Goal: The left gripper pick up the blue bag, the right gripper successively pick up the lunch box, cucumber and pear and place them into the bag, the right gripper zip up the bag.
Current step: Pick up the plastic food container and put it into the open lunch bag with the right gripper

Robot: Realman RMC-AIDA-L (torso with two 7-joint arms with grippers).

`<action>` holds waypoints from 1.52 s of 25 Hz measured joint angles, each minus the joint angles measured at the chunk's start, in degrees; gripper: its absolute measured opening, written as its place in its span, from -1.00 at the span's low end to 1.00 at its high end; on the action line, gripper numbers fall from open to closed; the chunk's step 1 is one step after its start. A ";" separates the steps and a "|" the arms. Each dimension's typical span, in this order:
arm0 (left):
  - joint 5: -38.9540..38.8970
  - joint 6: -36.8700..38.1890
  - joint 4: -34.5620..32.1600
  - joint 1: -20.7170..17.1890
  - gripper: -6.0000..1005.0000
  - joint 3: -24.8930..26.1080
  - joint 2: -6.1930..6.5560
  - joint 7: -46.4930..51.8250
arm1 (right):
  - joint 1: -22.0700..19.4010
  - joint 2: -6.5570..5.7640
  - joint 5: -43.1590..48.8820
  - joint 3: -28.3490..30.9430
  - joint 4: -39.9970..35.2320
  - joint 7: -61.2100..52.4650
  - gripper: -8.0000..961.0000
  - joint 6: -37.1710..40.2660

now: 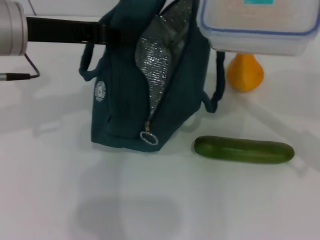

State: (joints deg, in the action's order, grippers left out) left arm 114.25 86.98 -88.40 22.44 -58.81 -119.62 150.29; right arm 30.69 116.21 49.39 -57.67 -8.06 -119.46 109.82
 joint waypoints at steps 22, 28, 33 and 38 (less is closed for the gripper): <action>-4.69 1.49 5.77 3.18 -0.88 -1.14 0.19 -2.69 | 8.12 -0.02 0.13 -14.93 -0.11 3.85 -0.71 -20.85; -6.01 1.65 5.92 3.66 -0.88 -1.14 0.27 -3.08 | 10.98 -0.02 0.11 -16.08 -0.15 4.02 -0.65 -25.37; -6.05 1.69 7.57 4.79 -0.88 -1.08 0.27 -3.76 | 13.66 -0.02 0.08 -19.44 -0.20 4.04 -0.60 -27.87; -6.06 1.71 8.46 5.41 -0.88 -0.80 0.27 -4.21 | 13.29 -0.02 0.03 -21.26 -1.83 4.06 -0.55 -27.65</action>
State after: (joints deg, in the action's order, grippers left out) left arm 108.19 88.68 -79.94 27.86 -59.61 -119.35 146.08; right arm 43.98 116.19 49.42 -78.93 -9.89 -115.40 82.17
